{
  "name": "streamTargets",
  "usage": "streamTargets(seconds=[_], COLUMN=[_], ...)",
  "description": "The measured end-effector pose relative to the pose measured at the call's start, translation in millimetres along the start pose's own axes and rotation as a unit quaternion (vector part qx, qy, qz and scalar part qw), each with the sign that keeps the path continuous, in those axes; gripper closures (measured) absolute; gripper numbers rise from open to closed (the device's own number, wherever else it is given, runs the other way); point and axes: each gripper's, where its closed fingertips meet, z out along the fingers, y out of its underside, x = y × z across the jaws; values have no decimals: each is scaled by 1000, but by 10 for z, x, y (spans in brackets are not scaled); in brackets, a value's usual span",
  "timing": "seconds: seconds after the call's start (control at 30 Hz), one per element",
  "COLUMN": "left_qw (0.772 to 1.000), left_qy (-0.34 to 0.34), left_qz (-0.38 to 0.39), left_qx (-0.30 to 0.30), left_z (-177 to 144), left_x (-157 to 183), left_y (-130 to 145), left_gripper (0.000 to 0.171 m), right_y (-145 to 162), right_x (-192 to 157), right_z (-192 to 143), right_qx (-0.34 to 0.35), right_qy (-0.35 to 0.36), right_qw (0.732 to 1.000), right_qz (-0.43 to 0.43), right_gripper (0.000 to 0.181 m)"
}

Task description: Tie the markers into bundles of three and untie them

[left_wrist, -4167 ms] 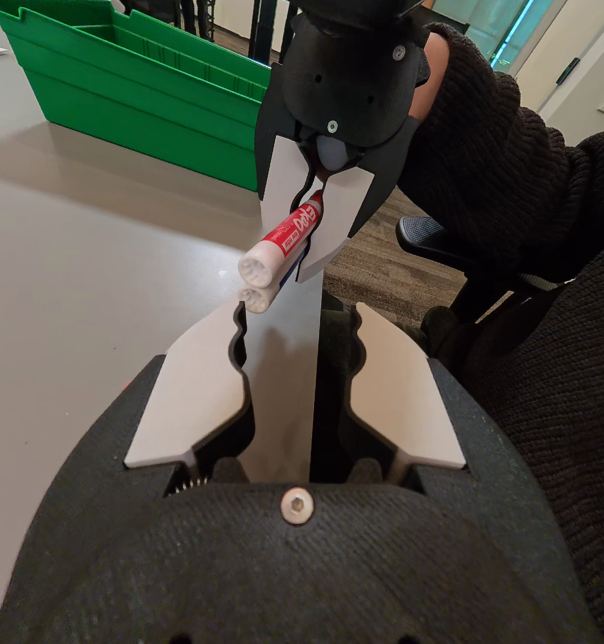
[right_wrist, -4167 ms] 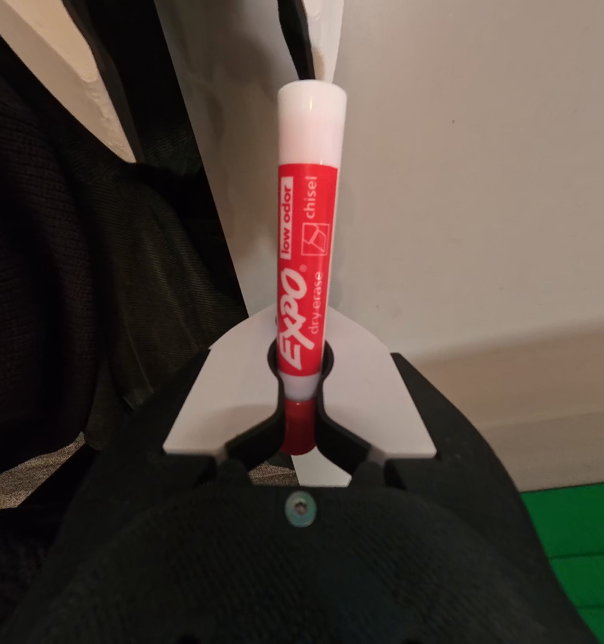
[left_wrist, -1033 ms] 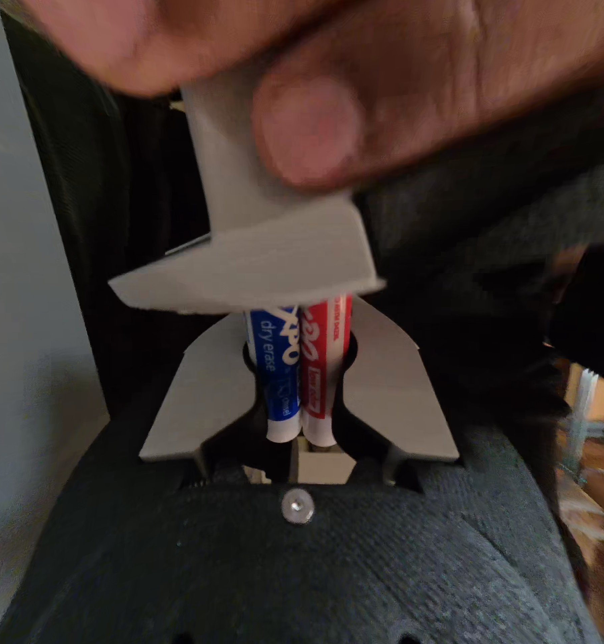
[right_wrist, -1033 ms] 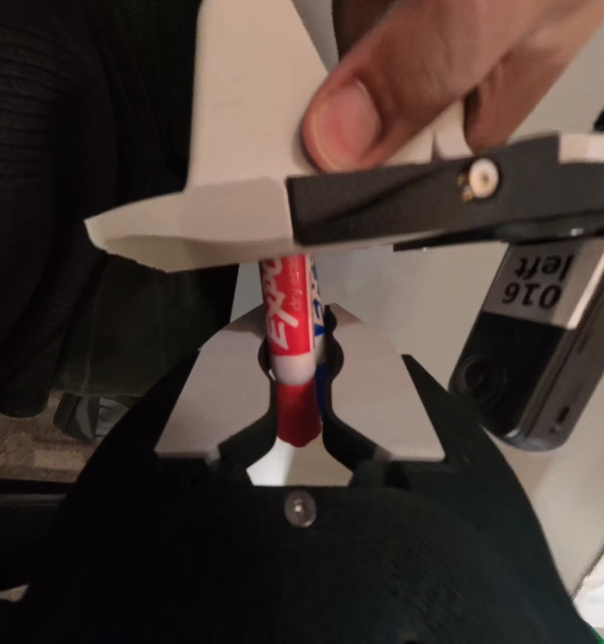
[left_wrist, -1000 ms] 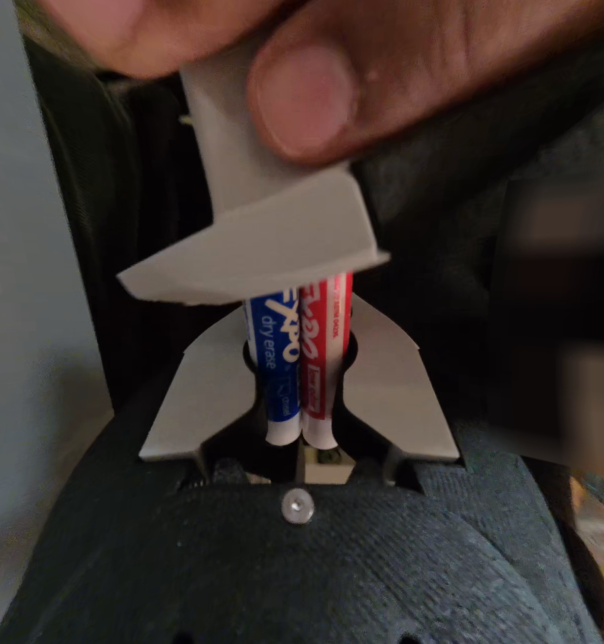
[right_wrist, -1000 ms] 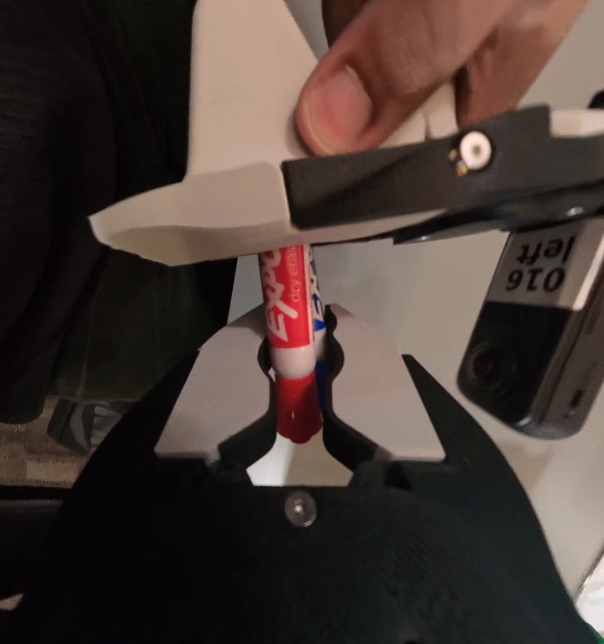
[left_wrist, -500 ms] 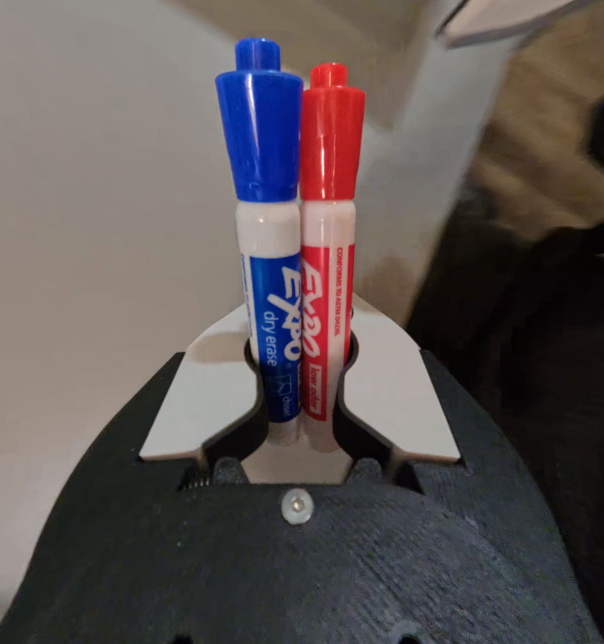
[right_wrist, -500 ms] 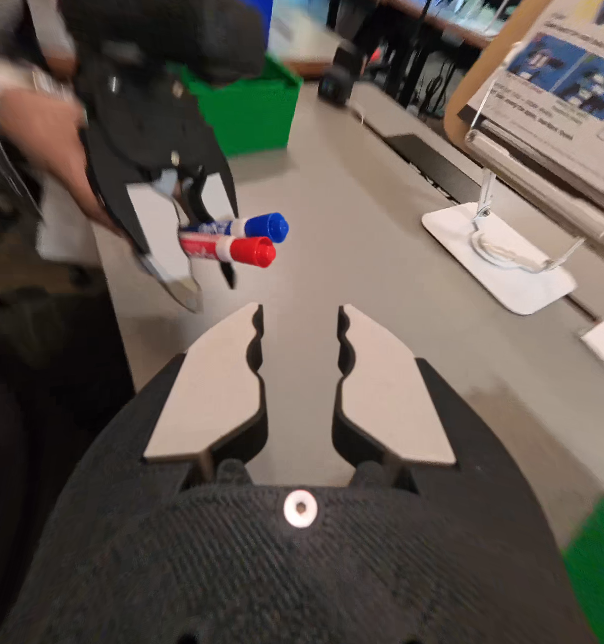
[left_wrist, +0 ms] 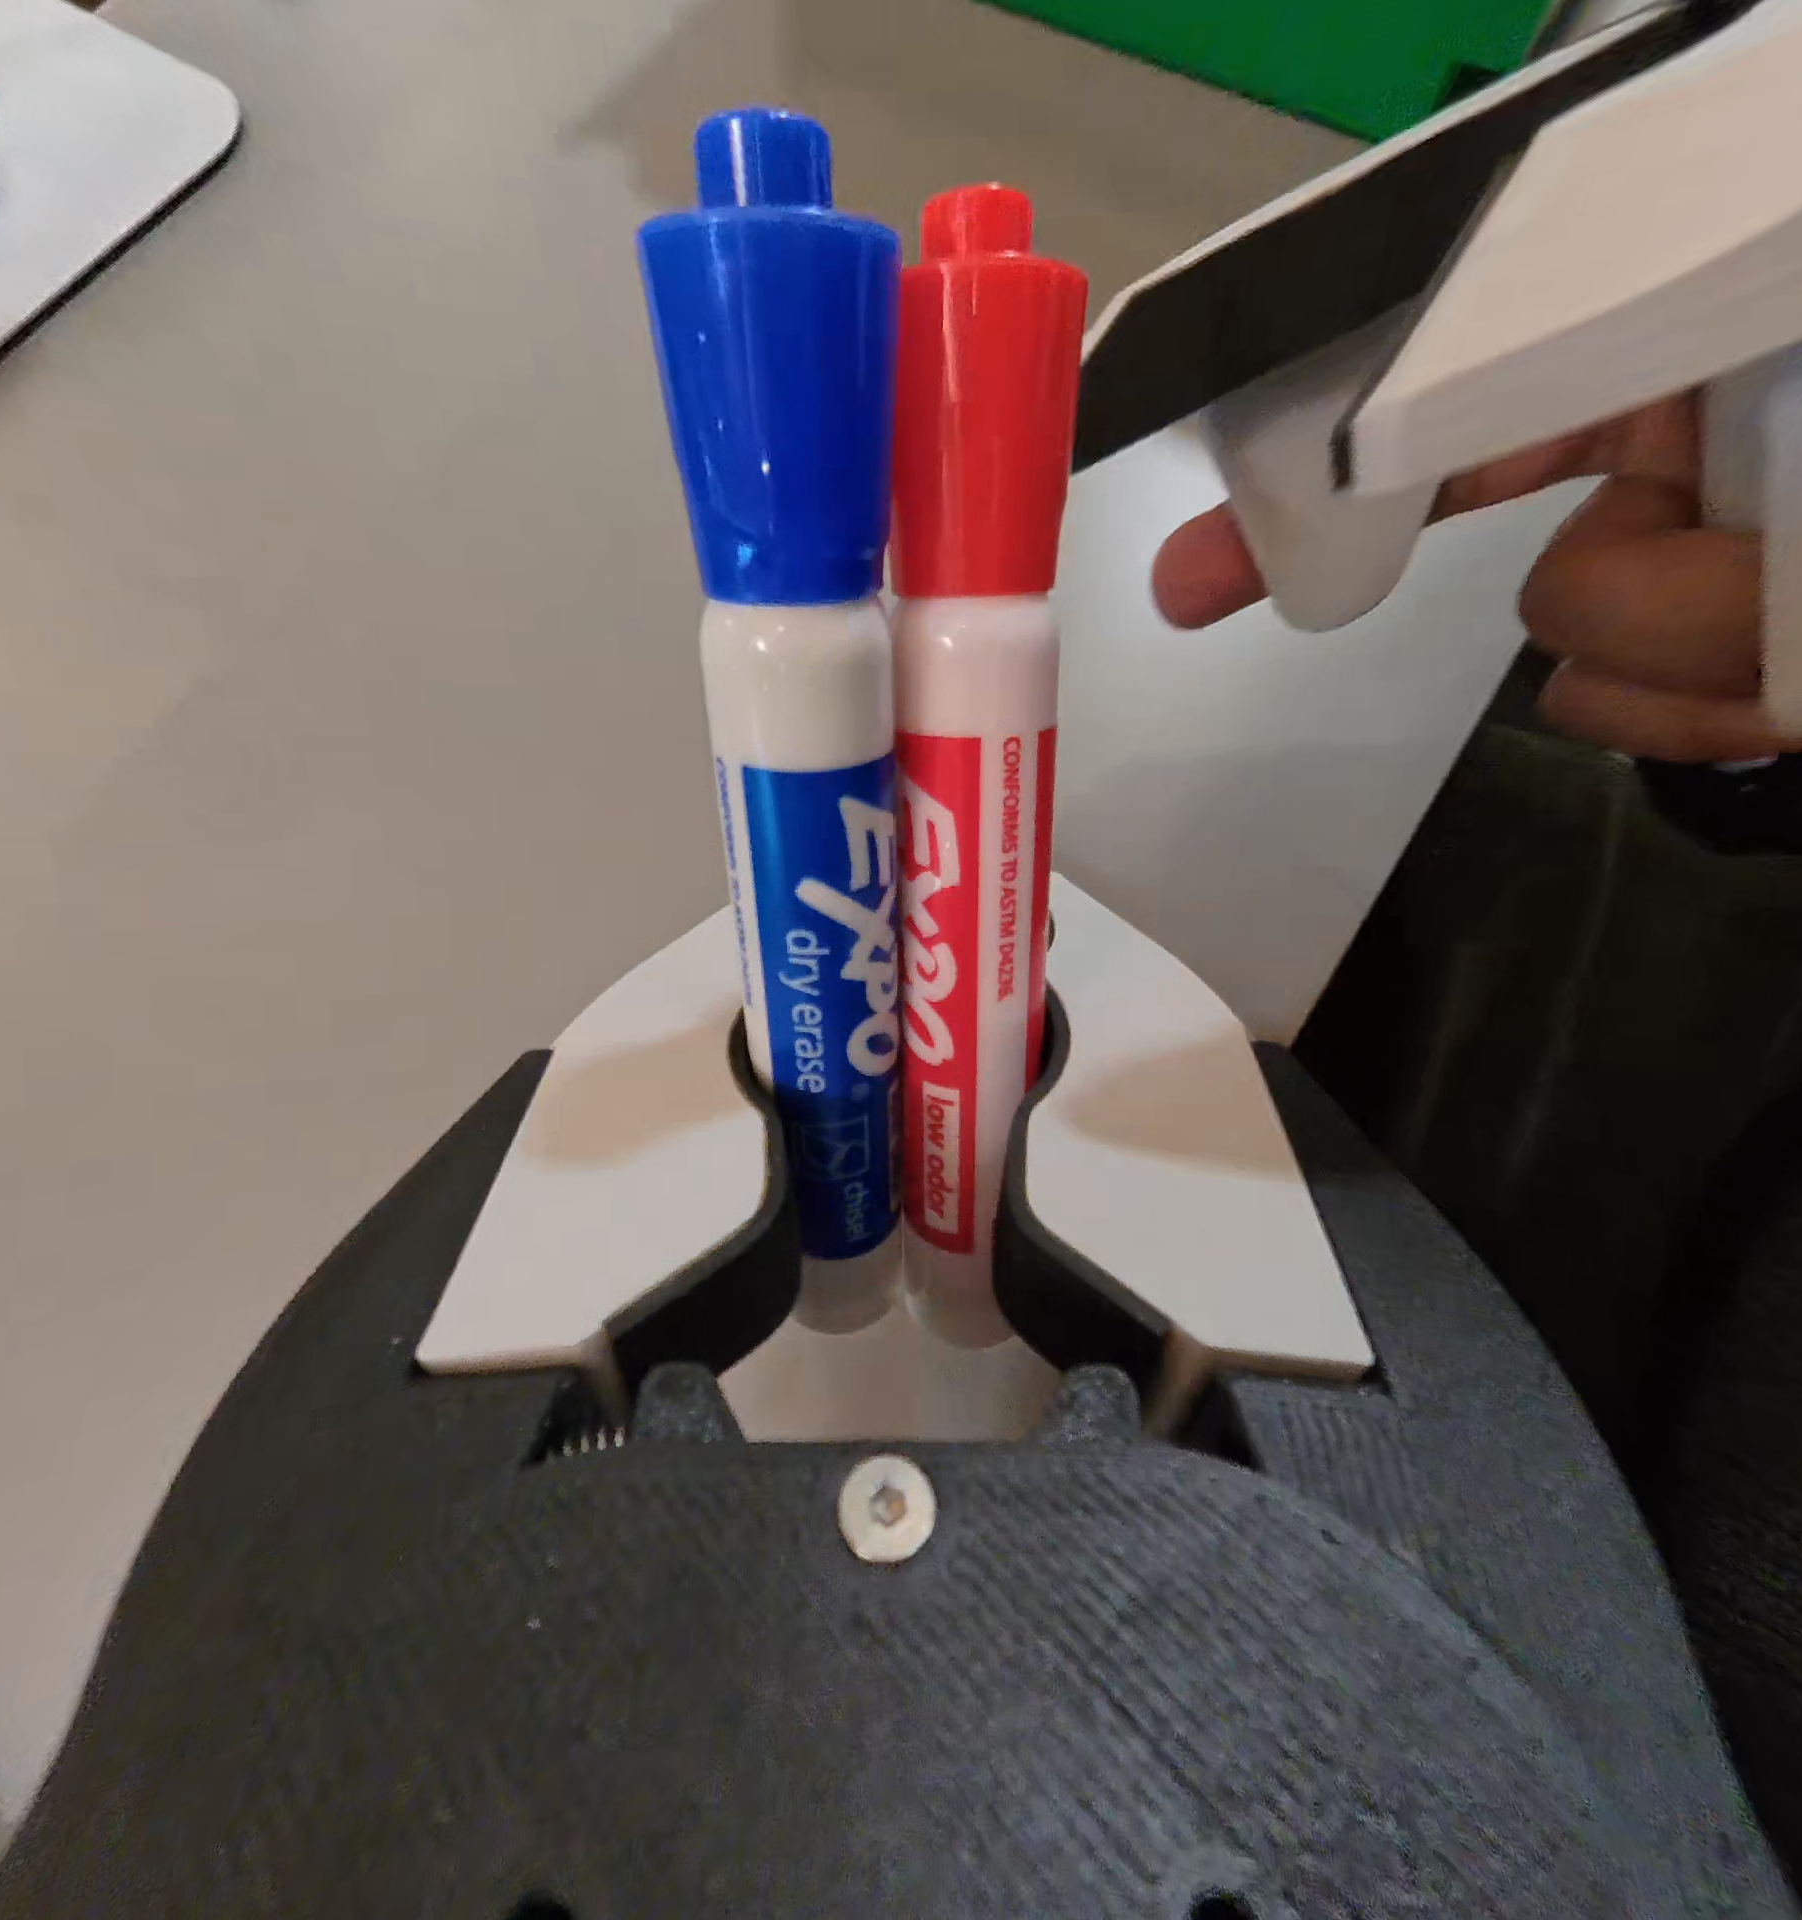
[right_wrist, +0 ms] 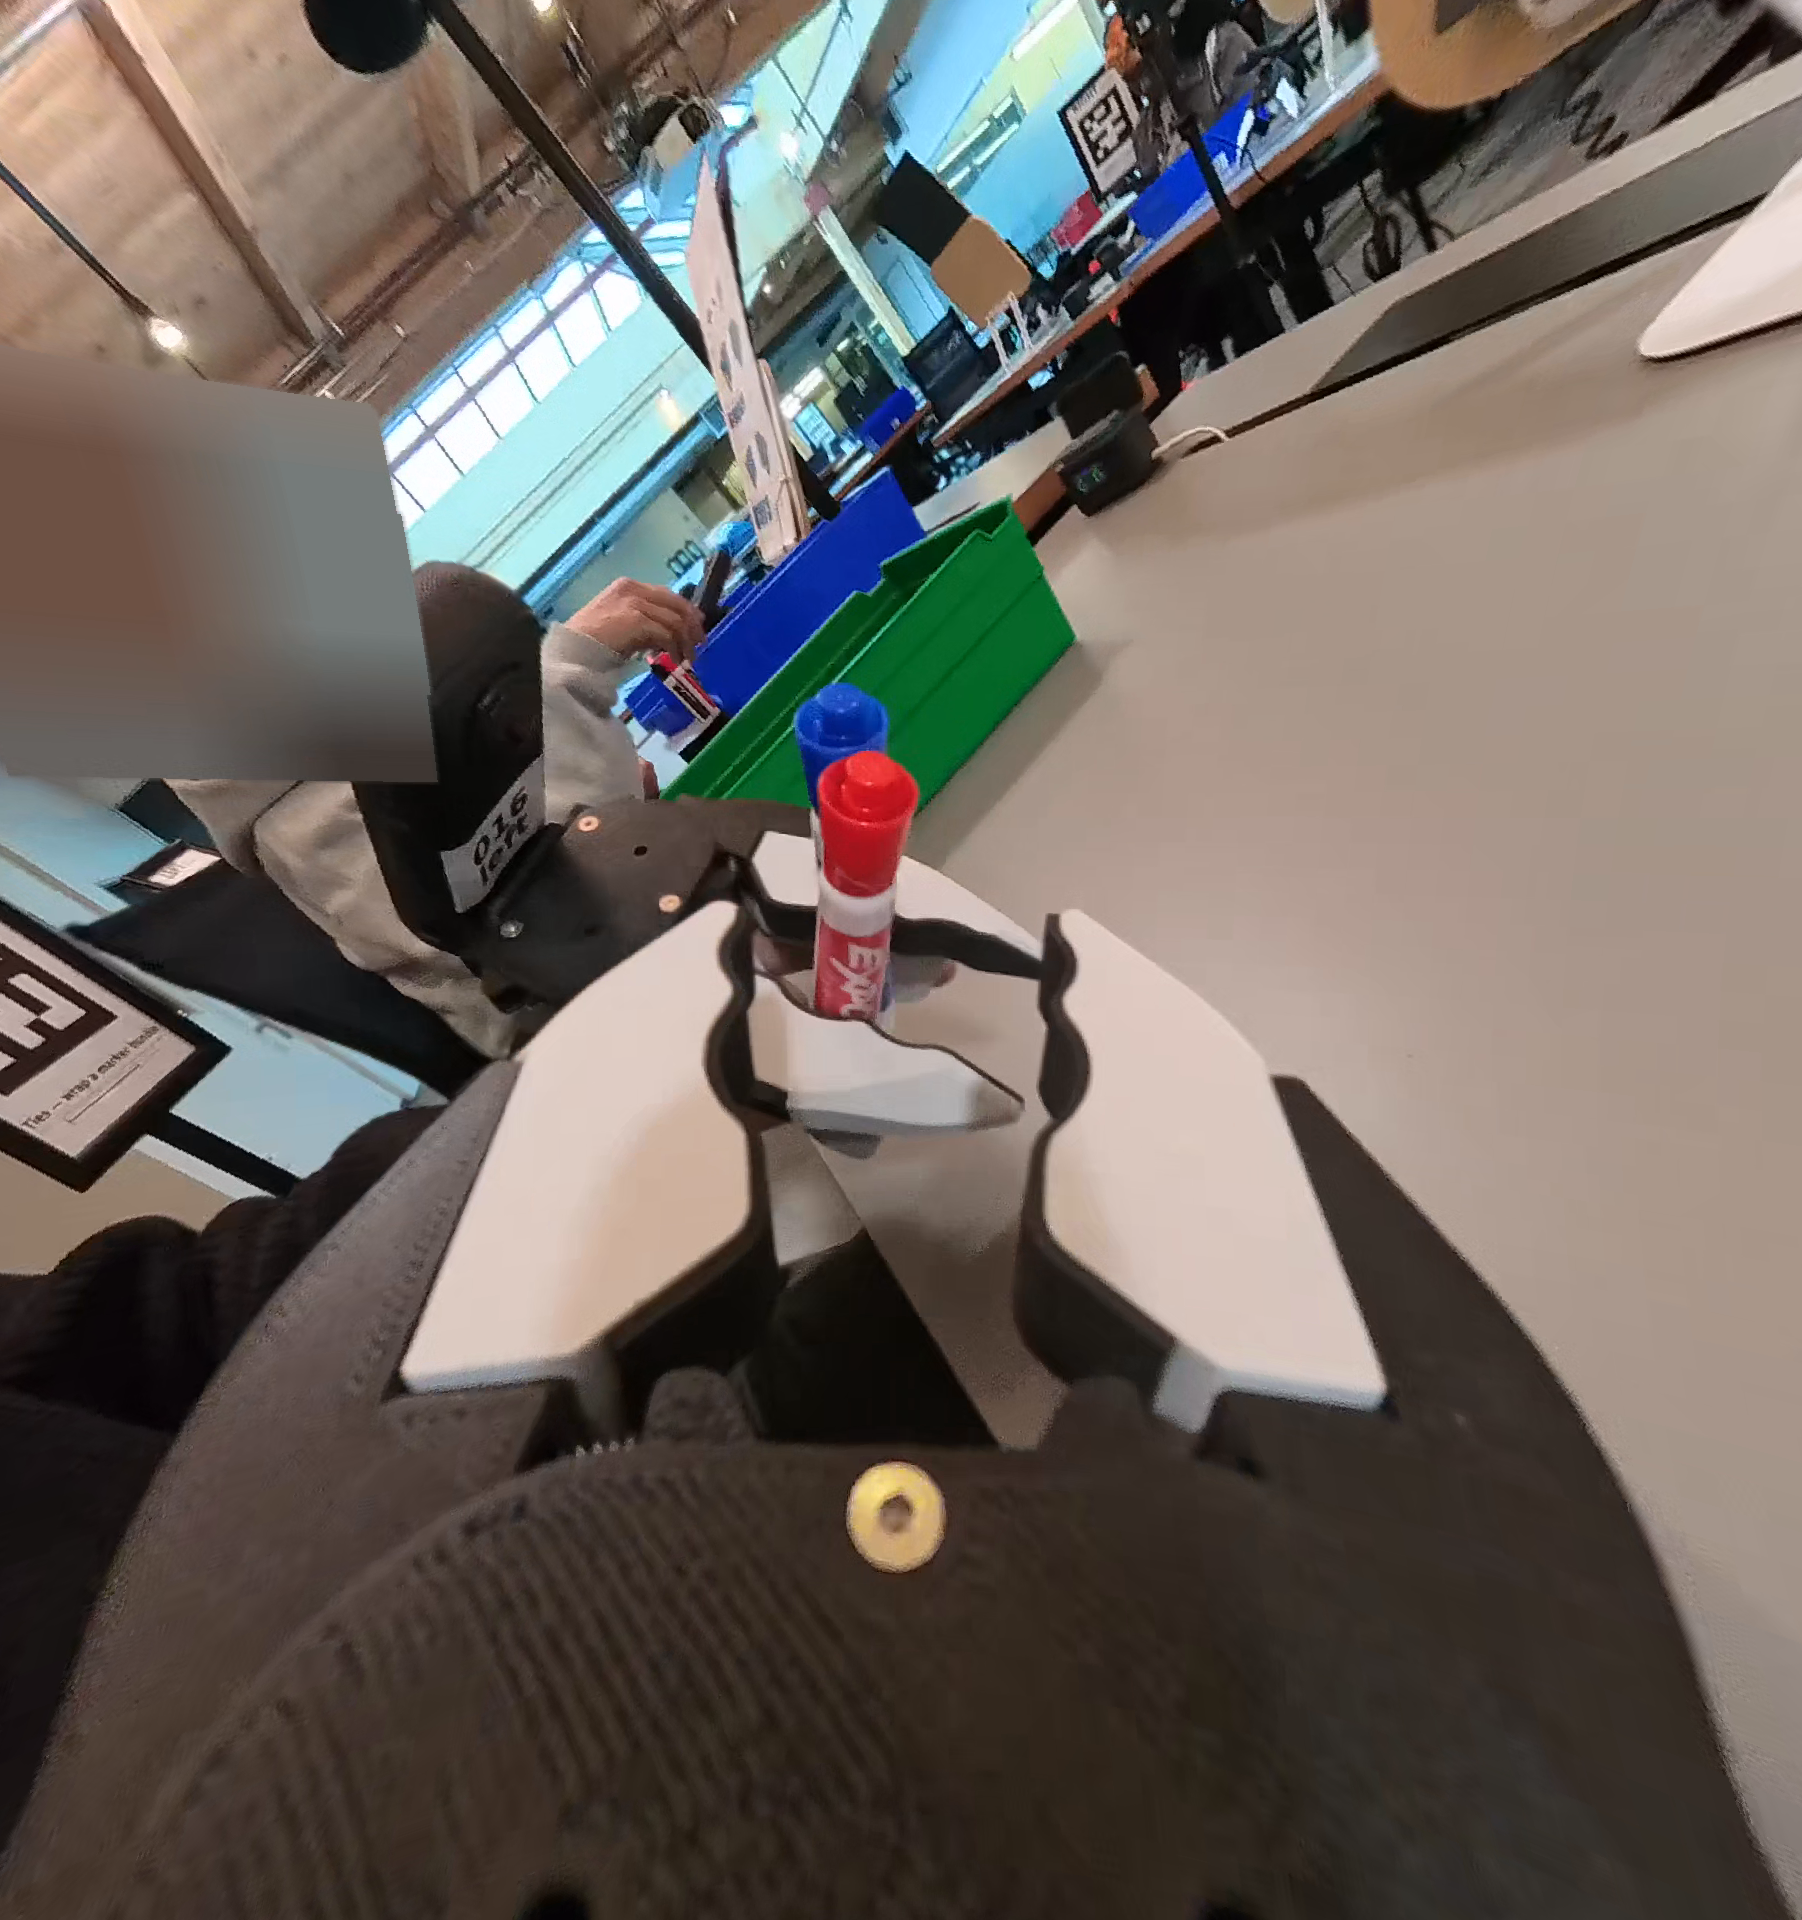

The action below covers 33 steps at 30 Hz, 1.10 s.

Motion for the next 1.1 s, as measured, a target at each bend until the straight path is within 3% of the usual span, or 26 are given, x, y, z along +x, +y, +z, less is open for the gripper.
streamTargets(seconds=[0.27, 0.5, 0.8, 1.1], left_qw=[999, 998, 998, 997], left_qy=[29, 44, 48, 55], left_qz=[46, 39, 32, 39], left_qx=[-3, -17, -27, -44], left_z=[65, 155, 221, 257], left_x=[342, 378, 337, 382], left_y=[-46, 2, 80, 143], left_gripper=[128, 127, 127, 127], right_y=[-5, 39, 77, 110], right_x=[-89, -114, -37, 124], right_z=[-57, -111, -111, -127], right_qx=[11, 2, -13, -25], right_qy=[19, 14, 26, 42], right_qw=[997, 994, 996, 998], right_qz=[-74, -104, -88, -39], right_gripper=[131, 138, 144, 138])
